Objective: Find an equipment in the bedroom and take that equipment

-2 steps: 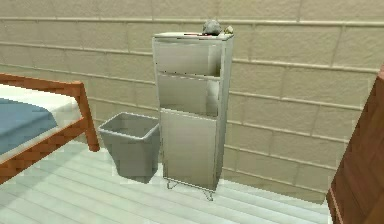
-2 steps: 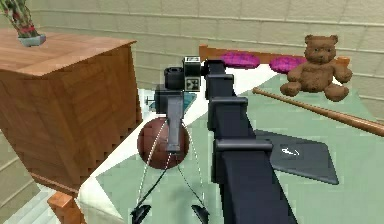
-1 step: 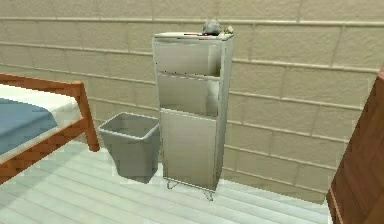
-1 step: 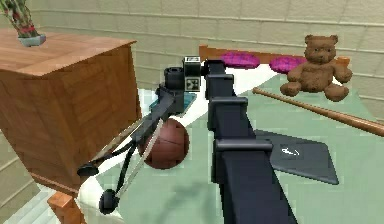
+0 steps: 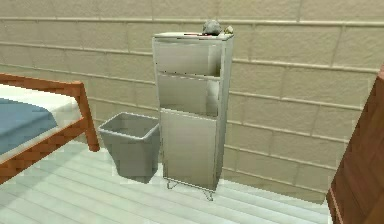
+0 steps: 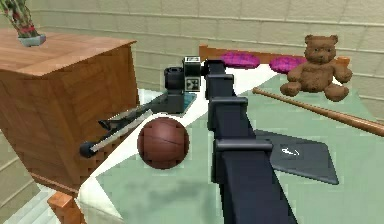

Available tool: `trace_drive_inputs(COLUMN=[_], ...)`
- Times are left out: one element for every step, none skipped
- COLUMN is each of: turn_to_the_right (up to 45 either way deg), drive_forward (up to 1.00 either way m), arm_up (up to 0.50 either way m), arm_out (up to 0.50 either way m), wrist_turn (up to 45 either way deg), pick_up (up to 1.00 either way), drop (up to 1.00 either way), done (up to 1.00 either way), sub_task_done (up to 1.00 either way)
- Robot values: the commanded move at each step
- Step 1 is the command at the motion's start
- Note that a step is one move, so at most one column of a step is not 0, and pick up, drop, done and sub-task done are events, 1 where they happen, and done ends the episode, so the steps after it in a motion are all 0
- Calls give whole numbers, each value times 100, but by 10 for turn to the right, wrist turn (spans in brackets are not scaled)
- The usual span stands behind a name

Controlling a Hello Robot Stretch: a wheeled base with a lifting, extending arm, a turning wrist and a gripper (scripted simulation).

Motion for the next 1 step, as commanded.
trace_drive_inputs(turn_to_the_right=[0], drive_forward=[0], arm_up=[0], arm_out=[0], wrist_turn=[450], pick_up=[0], drop=[0], done=[0], sub_task_done=[0])
